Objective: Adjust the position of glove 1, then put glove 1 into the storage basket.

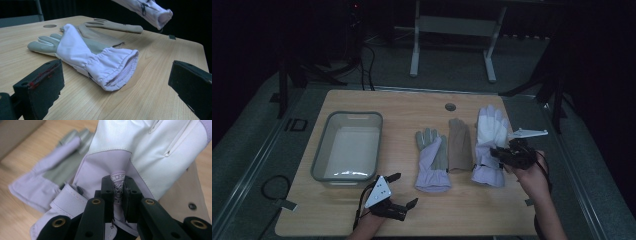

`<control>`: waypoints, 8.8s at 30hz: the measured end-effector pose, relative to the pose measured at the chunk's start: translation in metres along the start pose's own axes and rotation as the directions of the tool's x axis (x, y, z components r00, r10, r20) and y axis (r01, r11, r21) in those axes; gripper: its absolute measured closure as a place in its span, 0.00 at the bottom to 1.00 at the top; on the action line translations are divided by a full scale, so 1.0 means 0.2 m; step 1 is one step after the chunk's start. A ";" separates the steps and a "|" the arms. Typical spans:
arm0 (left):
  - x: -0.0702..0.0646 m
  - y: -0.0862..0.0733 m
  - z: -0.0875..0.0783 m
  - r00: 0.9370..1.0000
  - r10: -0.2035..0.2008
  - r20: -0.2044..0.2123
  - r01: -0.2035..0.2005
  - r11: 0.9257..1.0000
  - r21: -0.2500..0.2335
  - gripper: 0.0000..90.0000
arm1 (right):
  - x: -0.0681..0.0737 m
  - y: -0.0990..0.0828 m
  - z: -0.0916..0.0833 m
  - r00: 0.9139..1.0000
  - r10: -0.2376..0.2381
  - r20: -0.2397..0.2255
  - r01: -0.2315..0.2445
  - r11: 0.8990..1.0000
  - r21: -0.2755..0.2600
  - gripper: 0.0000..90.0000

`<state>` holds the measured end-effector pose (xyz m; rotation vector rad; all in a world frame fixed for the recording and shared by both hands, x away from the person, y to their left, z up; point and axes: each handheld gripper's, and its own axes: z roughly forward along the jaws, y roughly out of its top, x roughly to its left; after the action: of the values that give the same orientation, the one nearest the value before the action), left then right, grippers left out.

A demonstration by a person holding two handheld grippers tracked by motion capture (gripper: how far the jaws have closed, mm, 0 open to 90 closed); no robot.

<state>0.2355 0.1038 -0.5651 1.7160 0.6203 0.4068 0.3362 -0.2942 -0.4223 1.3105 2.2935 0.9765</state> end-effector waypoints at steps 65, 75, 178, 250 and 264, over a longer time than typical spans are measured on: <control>0.00 0.00 0.00 1.000 0.004 -0.020 -0.004 1.000 0.000 0.00 | 0.59 0.12 0.57 0.979 -0.153 -0.137 0.164 0.984 0.070 0.47; 0.02 0.00 0.00 0.997 -0.039 -0.065 0.040 0.999 0.011 0.00 | 0.46 0.07 0.46 0.954 -0.128 -0.271 0.114 0.991 -0.067 0.14; 0.28 0.50 0.24 0.941 -0.336 -0.047 0.300 0.755 0.583 0.84 | 0.68 0.07 0.51 0.974 -0.225 0.002 0.225 0.971 -0.083 0.90; 0.89 0.30 -0.48 0.876 -0.362 -0.320 0.473 0.508 0.720 0.73 | 1.50 0.55 1.18 0.943 -0.197 -0.270 0.250 0.952 0.178 0.84; 0.82 0.41 -0.59 0.902 -0.263 -0.342 0.426 0.663 0.616 0.44 | 1.41 0.64 1.03 0.933 -0.216 -0.288 0.236 0.971 0.036 0.30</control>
<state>0.3138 0.2827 -0.4683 2.1907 1.3793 0.0838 0.3862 0.0724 -0.4635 0.9511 2.6434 1.0694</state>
